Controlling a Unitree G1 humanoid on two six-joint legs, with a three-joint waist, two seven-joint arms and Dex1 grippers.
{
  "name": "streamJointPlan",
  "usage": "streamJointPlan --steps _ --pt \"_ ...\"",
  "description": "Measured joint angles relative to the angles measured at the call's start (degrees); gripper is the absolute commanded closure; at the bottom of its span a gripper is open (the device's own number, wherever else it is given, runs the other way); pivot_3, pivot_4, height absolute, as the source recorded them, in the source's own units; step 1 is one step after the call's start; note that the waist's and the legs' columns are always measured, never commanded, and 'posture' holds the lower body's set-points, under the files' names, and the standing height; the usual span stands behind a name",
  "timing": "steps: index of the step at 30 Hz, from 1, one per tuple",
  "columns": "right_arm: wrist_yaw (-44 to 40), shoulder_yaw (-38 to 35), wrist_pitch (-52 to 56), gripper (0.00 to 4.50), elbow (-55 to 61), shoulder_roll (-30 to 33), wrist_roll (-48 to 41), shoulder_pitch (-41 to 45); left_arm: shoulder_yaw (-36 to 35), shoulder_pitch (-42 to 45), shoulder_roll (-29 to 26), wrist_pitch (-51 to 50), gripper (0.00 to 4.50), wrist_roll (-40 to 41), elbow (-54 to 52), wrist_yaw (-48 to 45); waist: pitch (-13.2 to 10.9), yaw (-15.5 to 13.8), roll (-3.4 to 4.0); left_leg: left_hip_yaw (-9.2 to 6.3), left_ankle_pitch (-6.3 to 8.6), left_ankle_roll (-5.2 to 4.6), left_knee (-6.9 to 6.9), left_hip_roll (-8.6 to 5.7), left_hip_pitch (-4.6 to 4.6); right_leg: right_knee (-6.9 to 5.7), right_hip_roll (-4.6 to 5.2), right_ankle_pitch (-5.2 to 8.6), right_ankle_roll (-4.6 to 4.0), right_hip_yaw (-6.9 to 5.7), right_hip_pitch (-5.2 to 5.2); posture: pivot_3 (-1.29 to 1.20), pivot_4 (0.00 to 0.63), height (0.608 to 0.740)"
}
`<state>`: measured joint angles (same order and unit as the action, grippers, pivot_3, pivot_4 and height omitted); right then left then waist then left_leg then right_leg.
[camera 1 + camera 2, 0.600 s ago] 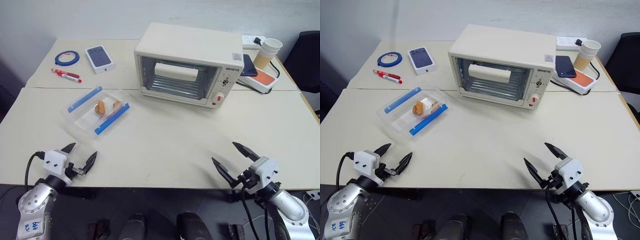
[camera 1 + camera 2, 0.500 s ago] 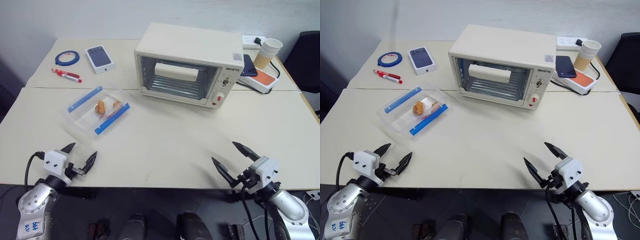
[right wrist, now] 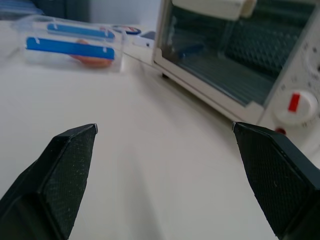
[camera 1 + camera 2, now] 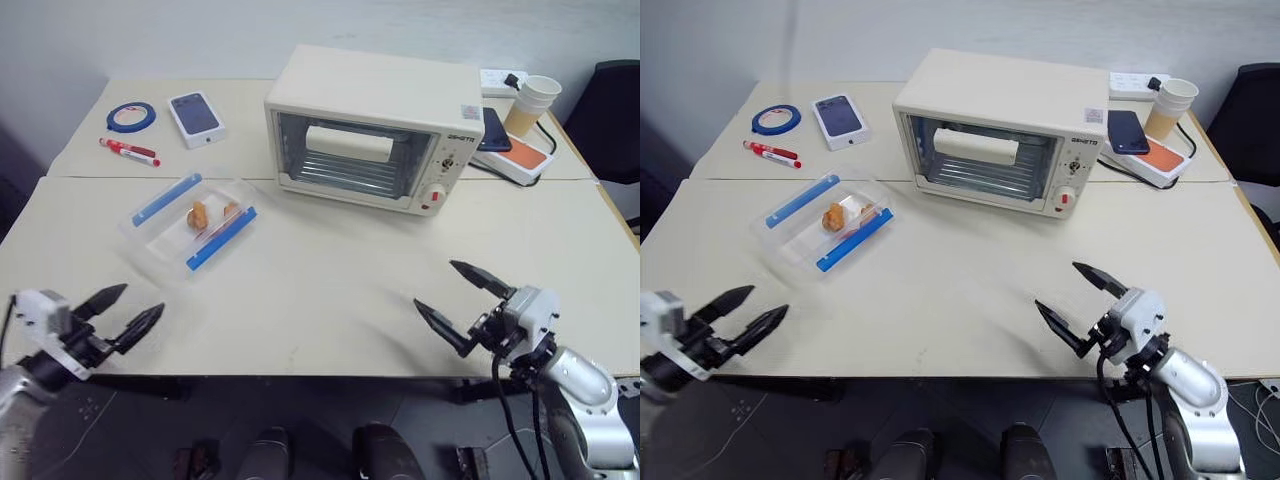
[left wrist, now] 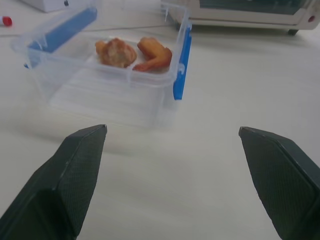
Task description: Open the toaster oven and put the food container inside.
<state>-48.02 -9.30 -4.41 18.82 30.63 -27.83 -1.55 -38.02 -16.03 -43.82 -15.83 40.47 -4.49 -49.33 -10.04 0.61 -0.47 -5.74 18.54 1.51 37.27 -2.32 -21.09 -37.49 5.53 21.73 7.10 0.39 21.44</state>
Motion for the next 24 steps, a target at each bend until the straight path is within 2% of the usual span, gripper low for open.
streamJointPlan --steps 3,7,12,17,20,24 --pt "-2.40 0.83 1.73 0.00 1.27 0.97 -2.25 4.69 -5.19 -3.59 -2.01 2.04 0.02 -1.34 5.47 -3.26 0.01 0.65 0.02 0.02 0.00 0.00 -0.15 0.01 0.03 0.07 0.01 0.01 -0.01 -0.04 0.02 0.00 0.150 0.740" --pt "-4.78 2.75 2.80 0.00 1.29 1.20 -3.03 6.08 -7.59 -7.22 0.78 3.74 0.02 -2.74 9.22 -3.94 0.00 0.74 -0.01 -0.05 0.04 -0.05 -0.10 -0.04 -0.11 0.18 0.10 0.01 -0.01 -0.07 0.02 0.00 0.150 0.740" --pt "-6.76 2.73 3.25 0.00 1.11 1.77 -3.04 6.21 -7.92 -6.59 1.74 -5.67 0.02 -0.45 2.09 3.03 0.03 -0.55 -0.19 -0.12 0.03 -0.06 0.11 -0.04 -0.08 0.09 0.12 -0.02 -0.03 -0.07 -0.10 0.00 0.150 0.740" --pt "-7.67 2.39 3.27 0.00 -1.24 1.80 -3.05 6.39 -6.72 0.95 0.56 -13.93 0.02 4.61 -6.58 8.60 0.04 -0.59 -0.19 -0.14 0.00 -0.03 0.08 -0.04 -0.07 0.04 0.10 -0.03 -0.05 -0.06 -0.06 0.00 0.150 0.740" --pt "-5.05 1.75 7.23 0.00 -1.87 1.76 -4.77 7.92 -0.59 8.70 -0.85 -15.34 0.02 6.53 -13.00 8.32 0.02 -0.46 -0.15 -0.10 -0.01 0.00 0.07 -0.05 -0.09 0.03 0.09 -0.04 -0.06 -0.06 -0.02 0.00 0.150 0.740" --pt "0.36 1.94 16.21 0.00 -2.73 1.68 -7.47 16.71 6.50 18.68 -2.11 -17.14 0.02 8.63 -14.48 6.24 0.01 0.93 -0.07 0.01 -0.05 0.07 -0.08 0.02 -0.03 -0.08 -0.02 -0.04 -0.08 -0.08 0.11 0.00 0.150 0.740"
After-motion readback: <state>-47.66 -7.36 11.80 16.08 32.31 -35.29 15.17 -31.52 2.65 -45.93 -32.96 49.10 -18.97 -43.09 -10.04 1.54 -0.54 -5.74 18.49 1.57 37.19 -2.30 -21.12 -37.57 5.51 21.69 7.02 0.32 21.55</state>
